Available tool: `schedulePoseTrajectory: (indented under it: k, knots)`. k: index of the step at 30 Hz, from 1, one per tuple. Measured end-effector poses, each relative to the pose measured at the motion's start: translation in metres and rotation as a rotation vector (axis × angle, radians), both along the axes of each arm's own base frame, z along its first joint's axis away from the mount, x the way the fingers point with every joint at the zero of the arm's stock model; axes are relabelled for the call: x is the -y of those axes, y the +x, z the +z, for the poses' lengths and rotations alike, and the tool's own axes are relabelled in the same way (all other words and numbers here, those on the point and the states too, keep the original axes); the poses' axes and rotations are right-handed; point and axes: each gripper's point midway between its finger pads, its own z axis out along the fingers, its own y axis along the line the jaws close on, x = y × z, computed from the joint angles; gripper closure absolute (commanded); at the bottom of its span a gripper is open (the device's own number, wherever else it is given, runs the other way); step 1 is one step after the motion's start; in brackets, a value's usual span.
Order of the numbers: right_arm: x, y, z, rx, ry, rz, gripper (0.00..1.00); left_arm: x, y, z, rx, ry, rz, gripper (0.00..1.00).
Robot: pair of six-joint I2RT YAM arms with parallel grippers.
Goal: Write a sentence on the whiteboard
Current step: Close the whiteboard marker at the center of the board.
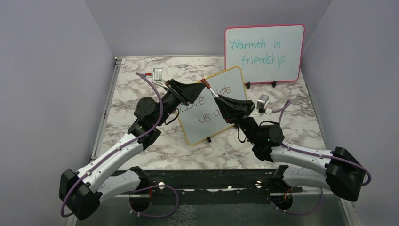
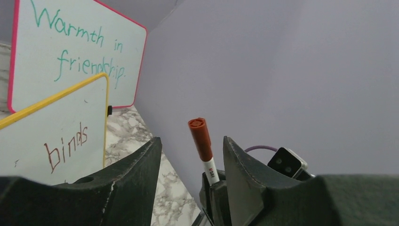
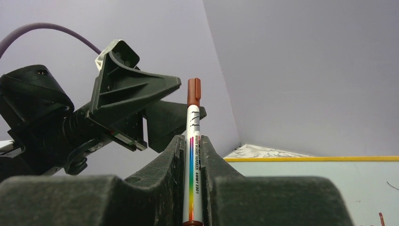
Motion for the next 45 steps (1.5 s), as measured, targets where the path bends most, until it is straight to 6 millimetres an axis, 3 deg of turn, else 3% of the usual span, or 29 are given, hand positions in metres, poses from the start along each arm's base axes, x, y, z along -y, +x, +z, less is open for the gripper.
schedulePoseTrajectory:
  k: [6, 10, 15, 21, 31, 45]
  knots:
    - [-0.001, 0.000, -0.002, -0.013, 0.001, 0.012, 0.99, 0.001, -0.006, 0.012, 0.031, -0.037, -0.029, 0.48]
    - [-0.003, -0.002, -0.002, -0.011, 0.000, 0.027, 0.99, 0.005, -0.003, 0.012, 0.023, -0.051, -0.037, 0.55]
    - [-0.005, -0.004, -0.002, -0.012, -0.002, 0.042, 0.99, 0.010, 0.003, 0.008, 0.002, -0.062, -0.044, 0.71]
    - [-0.006, -0.005, -0.003, -0.022, 0.004, 0.054, 0.99, 0.012, 0.004, 0.013, -0.008, -0.110, -0.061, 1.00]
    - [-0.010, -0.001, -0.008, -0.035, 0.018, 0.058, 0.99, 0.009, 0.000, 0.006, -0.029, -0.188, -0.085, 1.00]
    - [-0.019, 0.003, -0.019, -0.055, 0.010, 0.070, 0.99, -0.002, -0.002, -0.010, -0.047, -0.322, 0.023, 1.00]
